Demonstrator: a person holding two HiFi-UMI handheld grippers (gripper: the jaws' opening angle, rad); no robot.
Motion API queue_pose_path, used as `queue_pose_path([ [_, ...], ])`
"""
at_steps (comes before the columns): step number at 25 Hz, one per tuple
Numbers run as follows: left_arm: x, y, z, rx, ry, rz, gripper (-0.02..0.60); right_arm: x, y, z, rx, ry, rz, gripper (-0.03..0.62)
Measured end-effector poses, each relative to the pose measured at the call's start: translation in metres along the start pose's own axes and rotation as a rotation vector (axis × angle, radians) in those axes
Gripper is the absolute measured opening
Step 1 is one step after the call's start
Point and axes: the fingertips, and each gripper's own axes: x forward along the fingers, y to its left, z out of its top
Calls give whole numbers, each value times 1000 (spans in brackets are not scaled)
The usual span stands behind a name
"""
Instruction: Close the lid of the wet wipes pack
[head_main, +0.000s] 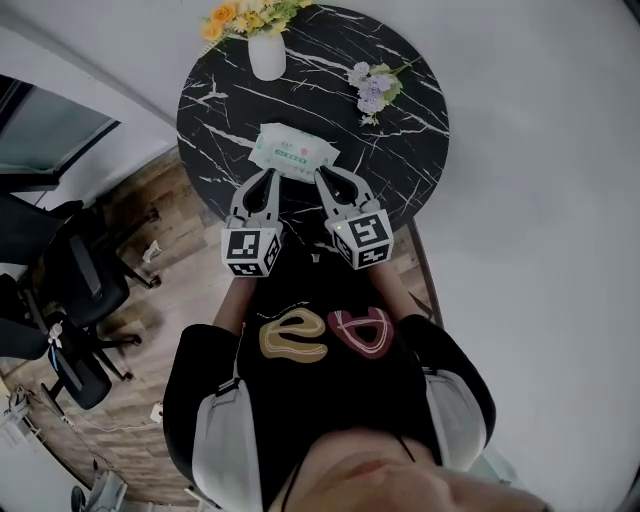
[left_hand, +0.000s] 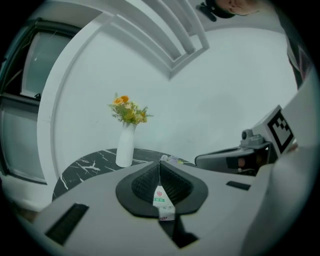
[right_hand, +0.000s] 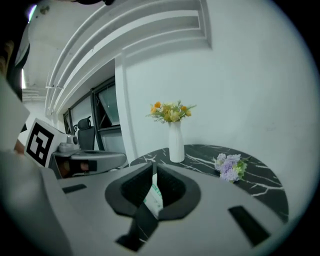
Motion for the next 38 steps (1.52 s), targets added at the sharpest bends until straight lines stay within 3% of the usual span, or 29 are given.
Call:
queue_pose_path([
  [5,-28,-23,18,45,-82,-31,20,-31,0,10,-38,-68,-48,34],
  [12,-40,-33,20,97,-105,-43,19,-50,-8,7,-21,-132,-120,34],
  [20,-41,-33,18,102,-109,-40,18,-52,-7,9,-16,-159,-126,11],
  [33,-46,-33,14,114,-110,-13,20,-38,9,-5,-92,-96,-72,11],
  [38,-47,-26,13,85,-116,4,20,-34,15,-4,-107,-101,-52,11],
])
